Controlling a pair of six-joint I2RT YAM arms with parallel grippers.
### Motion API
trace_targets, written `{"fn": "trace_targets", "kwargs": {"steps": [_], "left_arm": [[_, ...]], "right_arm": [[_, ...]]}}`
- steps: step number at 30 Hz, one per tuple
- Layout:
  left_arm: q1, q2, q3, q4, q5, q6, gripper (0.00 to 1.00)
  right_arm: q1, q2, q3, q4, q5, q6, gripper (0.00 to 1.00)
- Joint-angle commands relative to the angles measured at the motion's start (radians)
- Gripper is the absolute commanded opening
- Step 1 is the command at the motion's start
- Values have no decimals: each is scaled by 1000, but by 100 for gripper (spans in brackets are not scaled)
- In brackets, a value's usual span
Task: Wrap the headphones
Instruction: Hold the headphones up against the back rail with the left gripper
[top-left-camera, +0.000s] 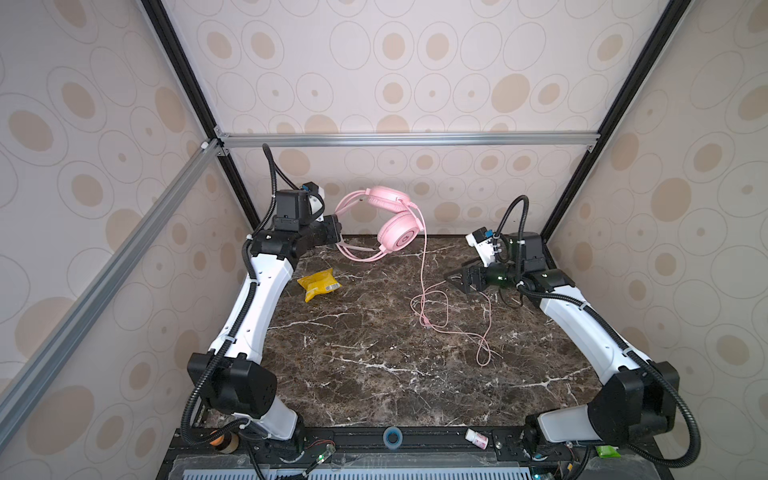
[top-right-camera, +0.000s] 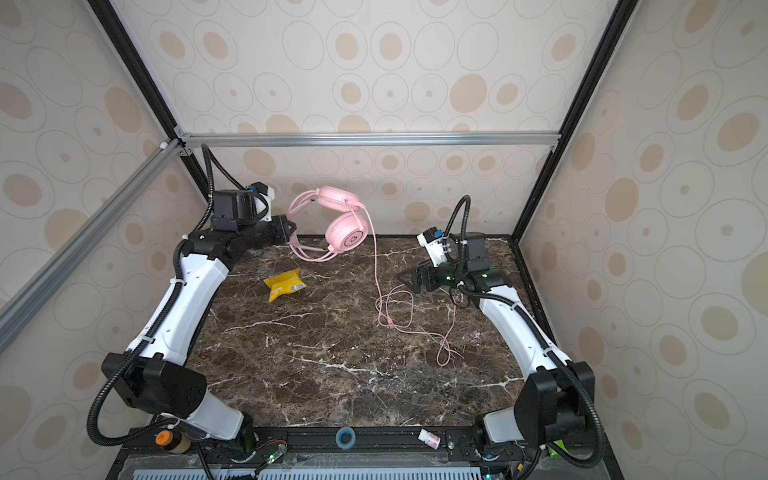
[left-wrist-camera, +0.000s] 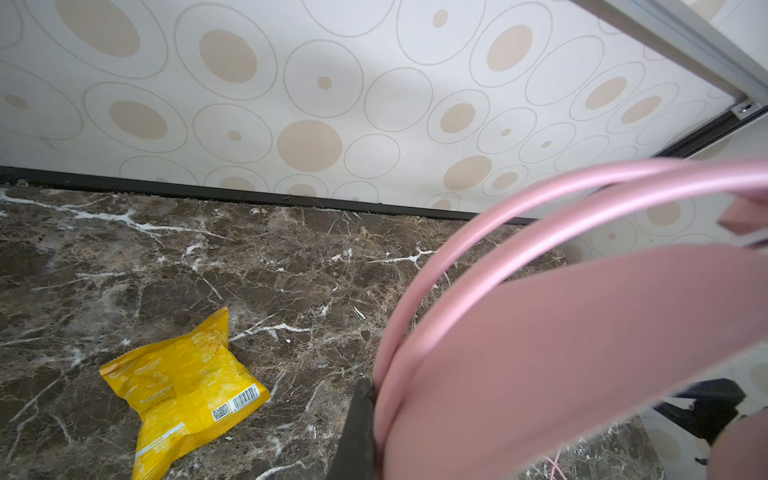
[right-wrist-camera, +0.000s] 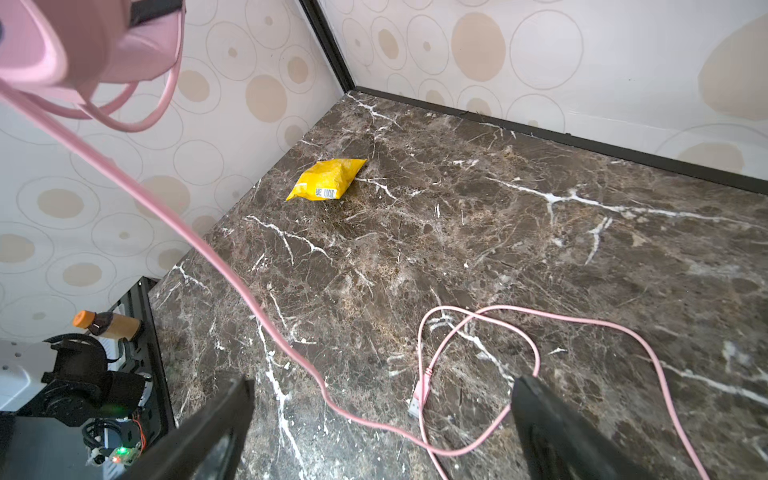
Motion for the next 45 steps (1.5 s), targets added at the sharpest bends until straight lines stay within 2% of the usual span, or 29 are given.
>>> {"fn": "trace_targets", "kwargs": {"steps": [1,5,9,16,21,28,32,45], "left_arm": [[7,-22,61,18,59,-132,0],[6,-47,46,28,29,-228,0],[1,-51,67,26,37,-285,0],[1,5,272,-69,57,-296,0],[1,28,356,-95,73,-323,0],[0,28,398,-94,94,-364,0],[0,31,402,-91,94,-371,0],[1,84,490,-118,109,-389,0]], "right_arm": [[27,18,38,35,-27,-13,100],[38,6,30,96,-65,59,100],[40,-32,-8,97,-68,70,100],[42,-63,-53,111,-70,78,100],[42,-31,-34,138,-67,90,99],[52,25,-7,179,-77,115,97],[101,45,-9,178,-85,89,97],[133,42,-56,210,-97,79,97]]}}
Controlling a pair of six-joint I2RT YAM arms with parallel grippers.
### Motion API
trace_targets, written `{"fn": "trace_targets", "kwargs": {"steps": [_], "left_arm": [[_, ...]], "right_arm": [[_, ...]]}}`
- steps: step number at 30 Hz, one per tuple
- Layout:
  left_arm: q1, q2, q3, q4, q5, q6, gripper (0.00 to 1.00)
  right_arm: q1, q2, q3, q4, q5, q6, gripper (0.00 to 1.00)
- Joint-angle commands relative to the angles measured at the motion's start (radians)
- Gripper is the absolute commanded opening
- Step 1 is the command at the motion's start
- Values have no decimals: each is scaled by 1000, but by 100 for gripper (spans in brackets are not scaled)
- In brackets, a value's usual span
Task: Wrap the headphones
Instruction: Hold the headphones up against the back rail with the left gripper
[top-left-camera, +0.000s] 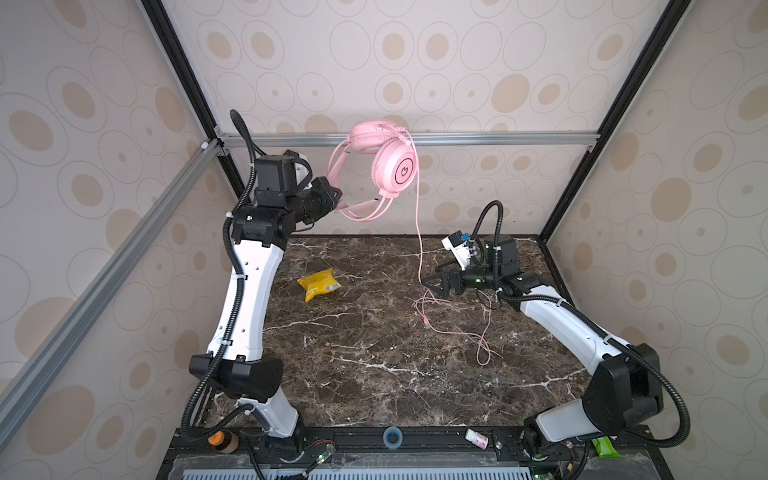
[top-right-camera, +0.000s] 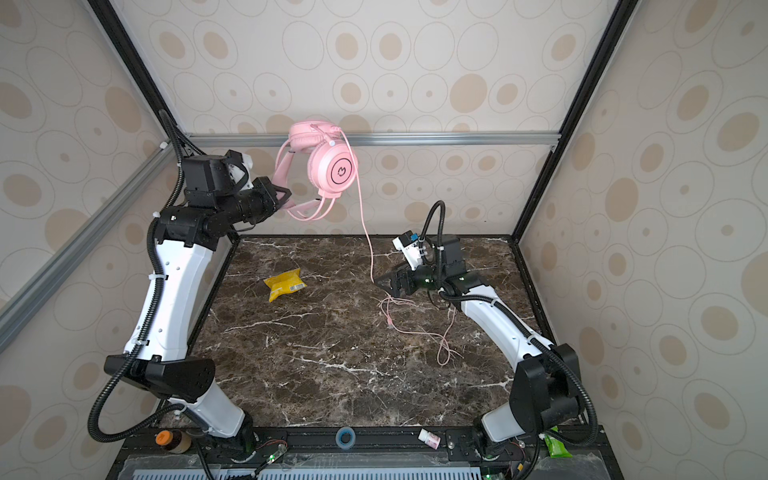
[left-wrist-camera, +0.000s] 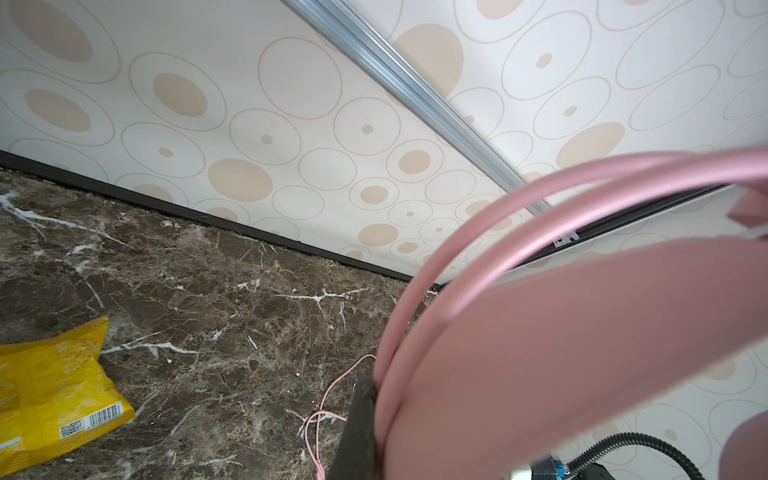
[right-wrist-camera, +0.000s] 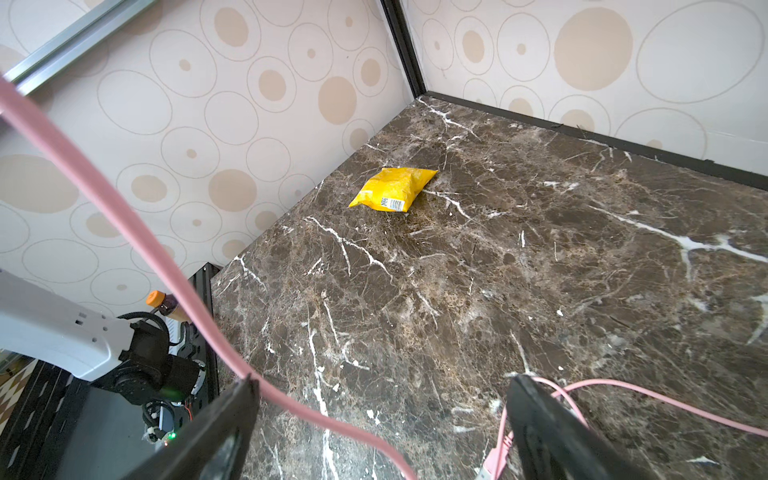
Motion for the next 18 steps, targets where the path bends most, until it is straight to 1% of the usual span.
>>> {"fn": "trace_targets", "kwargs": {"steps": [1,7,9,14,18], "left_arm": [[2,-13,60,39,35,-47,0],[20,-7,70,65,53,-65,0],[27,-2,79,61,82,-64,0],[35,6,77,48,85,-45,0],[36,11,77,55,106,-46,0]], "right_arm": [[4,-1,-19,29,-22,-12,97],[4,-5,-72,53,-30,-17,96],[4,-15,-74,32,-26,-37,96],[3,-62,-78,-27,13,-98,96],[4,-72,-91,-29,38,-109,96]]}}
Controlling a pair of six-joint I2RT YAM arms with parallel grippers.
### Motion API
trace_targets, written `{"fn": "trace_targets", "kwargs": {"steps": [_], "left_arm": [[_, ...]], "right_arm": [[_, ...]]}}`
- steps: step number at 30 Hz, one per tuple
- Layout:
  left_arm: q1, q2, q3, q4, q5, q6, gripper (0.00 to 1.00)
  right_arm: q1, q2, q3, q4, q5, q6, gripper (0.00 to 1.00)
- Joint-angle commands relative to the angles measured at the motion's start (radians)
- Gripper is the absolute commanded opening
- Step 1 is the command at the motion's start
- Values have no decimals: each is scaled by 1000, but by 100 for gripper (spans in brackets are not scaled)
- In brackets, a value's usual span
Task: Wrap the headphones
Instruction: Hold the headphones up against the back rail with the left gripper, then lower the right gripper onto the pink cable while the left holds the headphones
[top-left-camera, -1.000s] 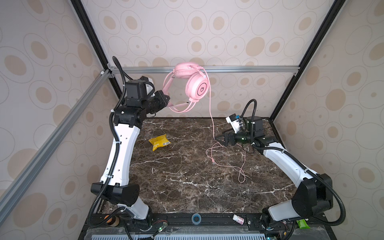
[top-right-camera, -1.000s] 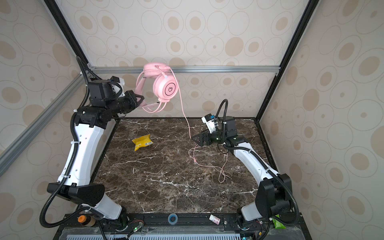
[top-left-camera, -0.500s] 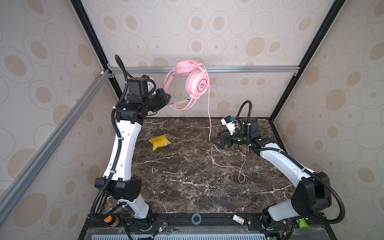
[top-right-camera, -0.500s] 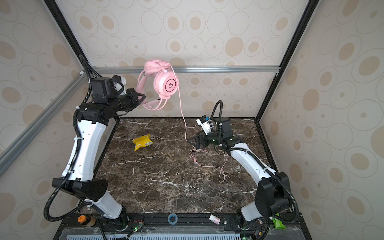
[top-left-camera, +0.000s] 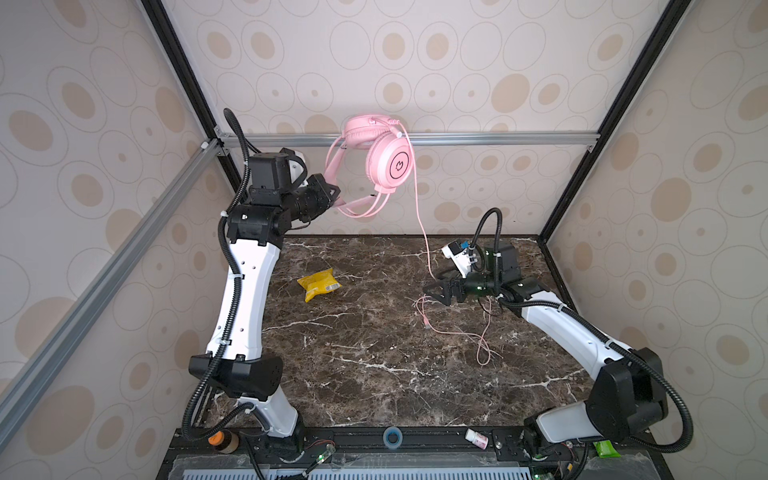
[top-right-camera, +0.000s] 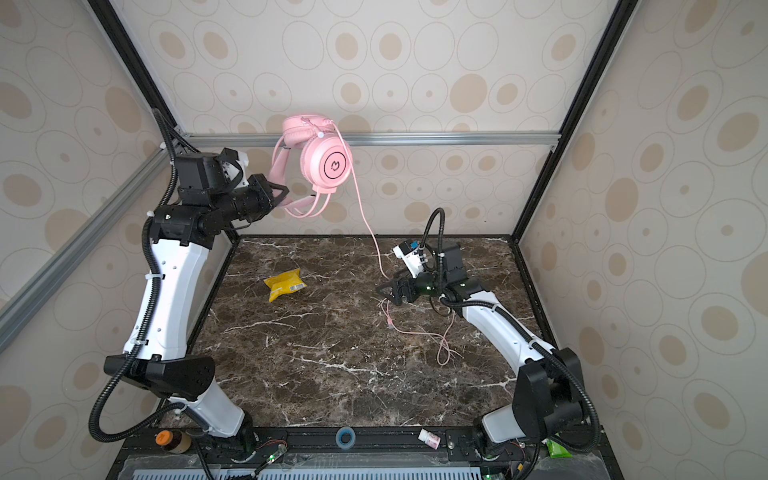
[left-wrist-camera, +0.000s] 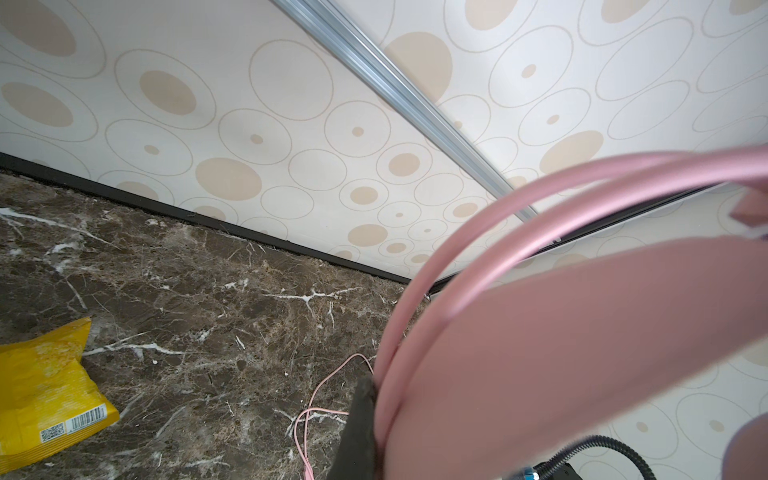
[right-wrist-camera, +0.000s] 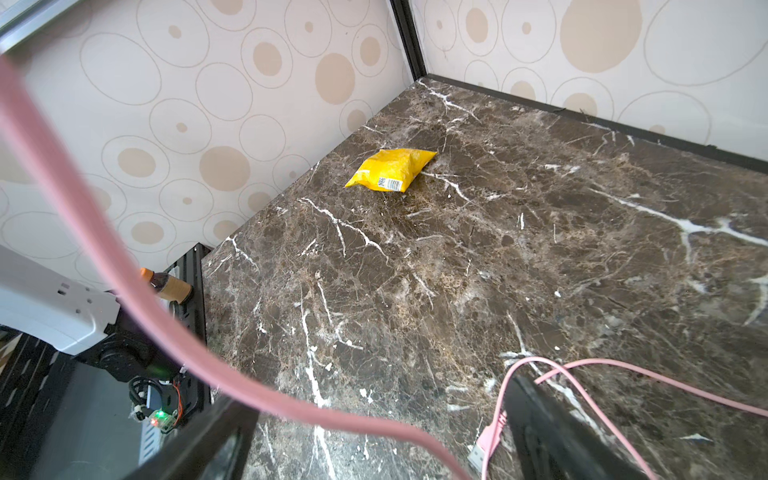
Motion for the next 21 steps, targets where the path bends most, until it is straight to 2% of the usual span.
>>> {"fn": "trace_targets", "kwargs": {"steps": [1,9,17,18,21], "left_arm": [[10,-4,51,61,51,-26,0],[15,4,49,80,95,-30,0],[19,-9,18,115,109,-46,0],[19,-12,9,120,110,-49,0],[20,-20,-11,132,109,-52,0]], "right_arm": [[3,-26,-21,-18,30,-43,95],[11,75,27,73,-3,27,92],[42,106,39,76,-15,24,88],[42,106,38,74,-16,23,85],[43,98,36,61,-11,16,68]]}}
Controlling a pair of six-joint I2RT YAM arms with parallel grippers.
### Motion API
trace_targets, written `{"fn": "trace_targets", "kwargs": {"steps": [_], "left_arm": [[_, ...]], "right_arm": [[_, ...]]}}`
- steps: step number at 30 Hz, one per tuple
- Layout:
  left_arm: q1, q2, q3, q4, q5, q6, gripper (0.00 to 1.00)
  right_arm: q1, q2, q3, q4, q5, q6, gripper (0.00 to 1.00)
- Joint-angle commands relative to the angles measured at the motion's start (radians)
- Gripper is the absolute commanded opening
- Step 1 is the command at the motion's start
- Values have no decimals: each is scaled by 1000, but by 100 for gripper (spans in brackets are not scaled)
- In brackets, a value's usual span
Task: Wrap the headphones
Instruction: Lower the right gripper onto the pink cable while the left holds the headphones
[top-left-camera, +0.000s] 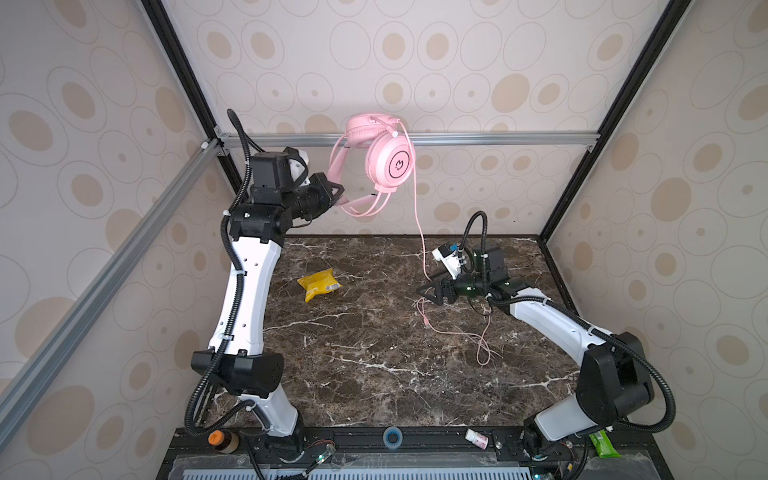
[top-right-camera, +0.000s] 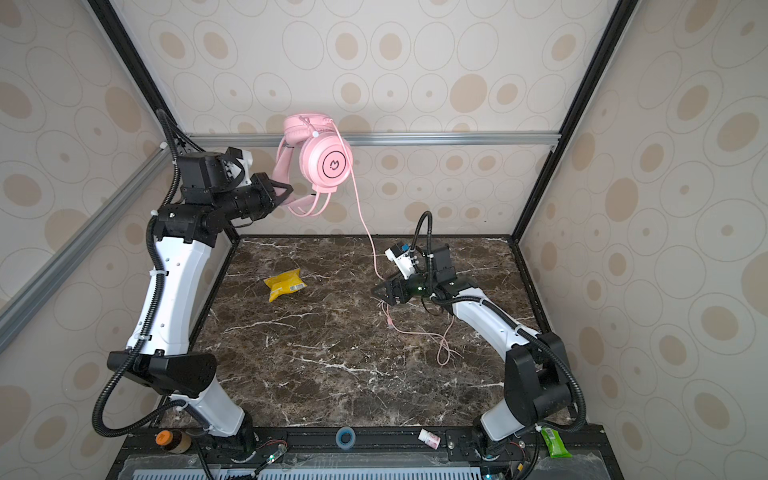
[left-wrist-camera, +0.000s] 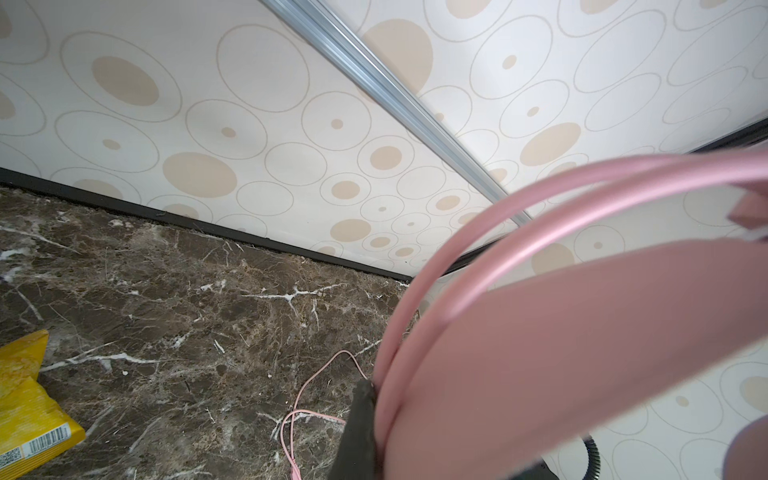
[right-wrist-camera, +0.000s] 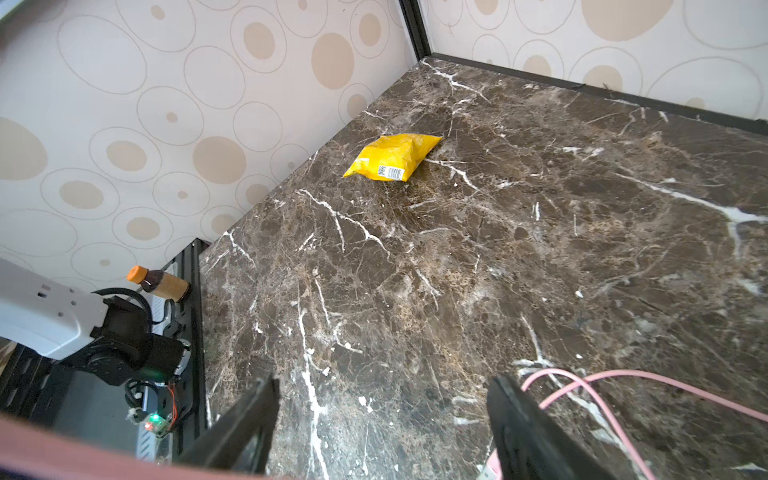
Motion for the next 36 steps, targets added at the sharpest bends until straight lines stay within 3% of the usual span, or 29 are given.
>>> {"fn": "trace_targets", "kwargs": {"steps": [1,5,9,24,36], "left_arm": [[13,-36,-3,85,35,-43,0],[14,-39,-11,99,37,-48,0],[18,-39,-18,96,36,-41,0],[32,-84,-95,128,36,-36,0],[34,-88,-110,151,45,-52,0]], "right_arm": [[2,-10,20,-2,-9,-15,63],[2,-45,-15,-9,9,-17,46],[3,-72,-39,-15,16,-14,40],[3,-82,-32,-45,21,-23,29],[5,-75,-42,-32,17,-16,34]]}}
